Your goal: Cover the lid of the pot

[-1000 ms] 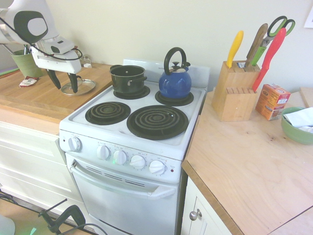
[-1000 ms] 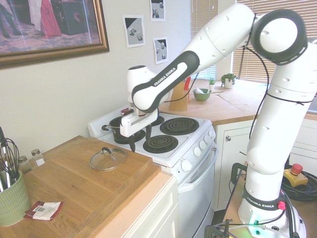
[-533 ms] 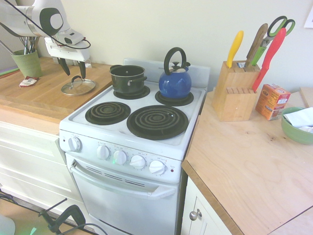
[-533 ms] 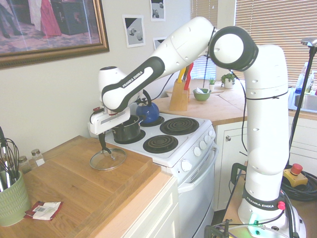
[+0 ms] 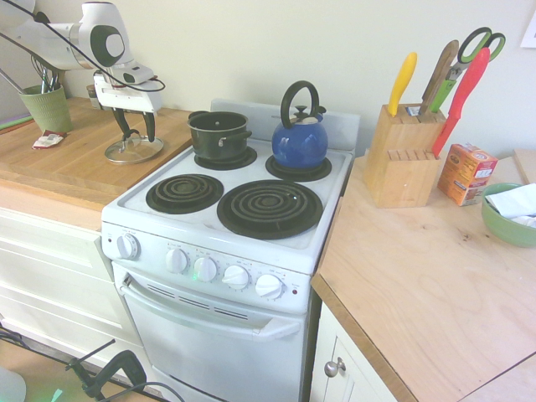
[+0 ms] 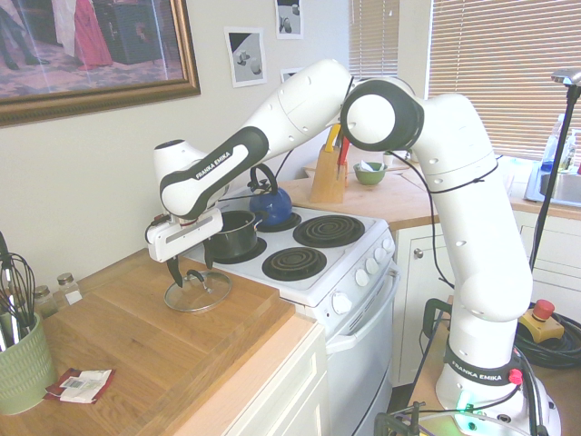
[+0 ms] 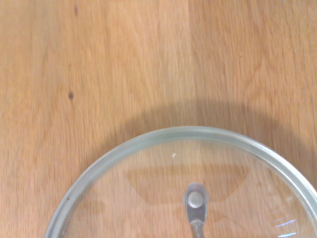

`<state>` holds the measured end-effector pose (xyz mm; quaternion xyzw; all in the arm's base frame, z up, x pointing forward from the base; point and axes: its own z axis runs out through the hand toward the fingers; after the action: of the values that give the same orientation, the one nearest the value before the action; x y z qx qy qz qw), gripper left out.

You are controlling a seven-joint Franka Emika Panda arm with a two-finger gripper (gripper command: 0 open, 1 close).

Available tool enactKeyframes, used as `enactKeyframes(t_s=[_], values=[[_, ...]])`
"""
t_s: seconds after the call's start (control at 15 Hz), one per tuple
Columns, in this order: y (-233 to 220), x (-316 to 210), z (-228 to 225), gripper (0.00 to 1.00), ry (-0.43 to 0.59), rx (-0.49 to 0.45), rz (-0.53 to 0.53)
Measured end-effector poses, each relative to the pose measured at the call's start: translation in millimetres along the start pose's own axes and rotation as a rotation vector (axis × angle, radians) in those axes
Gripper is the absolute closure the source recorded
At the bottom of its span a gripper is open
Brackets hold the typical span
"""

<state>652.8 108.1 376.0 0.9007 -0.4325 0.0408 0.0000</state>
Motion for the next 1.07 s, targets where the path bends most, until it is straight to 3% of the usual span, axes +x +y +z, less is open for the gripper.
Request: enactKeyframes(t_s=[1.07], values=[[6.8, 8.6, 2.5, 1.0, -0.04, -0.02, 0.042]])
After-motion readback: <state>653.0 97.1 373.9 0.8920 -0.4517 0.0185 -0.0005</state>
